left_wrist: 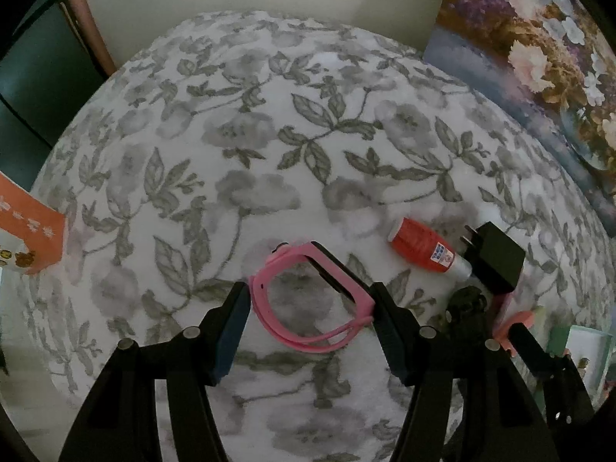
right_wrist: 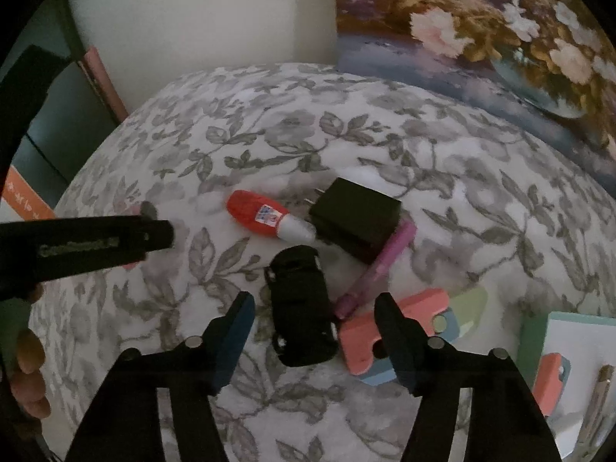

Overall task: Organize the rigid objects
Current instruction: 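Grasp the pink strap with the left tool while the right tool grasps the black object, then carry the pink strap and black toy car over the tray with both tools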

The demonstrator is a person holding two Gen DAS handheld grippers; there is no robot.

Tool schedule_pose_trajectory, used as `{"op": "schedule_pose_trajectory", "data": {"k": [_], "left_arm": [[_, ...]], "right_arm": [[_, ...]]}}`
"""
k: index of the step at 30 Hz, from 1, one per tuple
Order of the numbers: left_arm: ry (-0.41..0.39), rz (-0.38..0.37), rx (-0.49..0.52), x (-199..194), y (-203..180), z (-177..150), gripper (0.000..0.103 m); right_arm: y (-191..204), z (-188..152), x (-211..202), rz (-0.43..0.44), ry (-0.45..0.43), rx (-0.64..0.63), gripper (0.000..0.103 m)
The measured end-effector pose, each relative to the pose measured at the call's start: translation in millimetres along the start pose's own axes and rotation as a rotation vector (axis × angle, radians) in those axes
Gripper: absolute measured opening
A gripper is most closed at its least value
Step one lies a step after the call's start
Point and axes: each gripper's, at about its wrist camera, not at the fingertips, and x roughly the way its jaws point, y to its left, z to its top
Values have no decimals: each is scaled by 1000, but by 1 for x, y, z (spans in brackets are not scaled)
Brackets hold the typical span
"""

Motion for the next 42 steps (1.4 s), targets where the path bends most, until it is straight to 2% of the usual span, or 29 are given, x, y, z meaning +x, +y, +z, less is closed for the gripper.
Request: {"op": "schedule_pose_trajectory", "data": {"k": [9, 13, 14, 28, 36, 42], "left_arm": [[9, -23, -2, 3, -2, 0, 65], [8, -28, 0, 2, -2, 0, 65], [6, -31, 0, 1, -2, 1, 65], [-73, -31, 20, -40, -13, -1, 65], [-143, -38, 61, -79, -33, -15, 65], [-169, -58, 81, -99, -47, -31, 65]], "right_arm": [[11, -2, 12, -10, 17, -44, 36], [12, -3, 11, -11, 16, -49, 35], [11, -3, 11, -8, 15, -44, 31], [-6, -3, -30, 2, -21, 3, 31], [-41, -13, -68, -7, -28, 131, 31], [-75, -27, -109, -47, -52, 207, 31]]}}
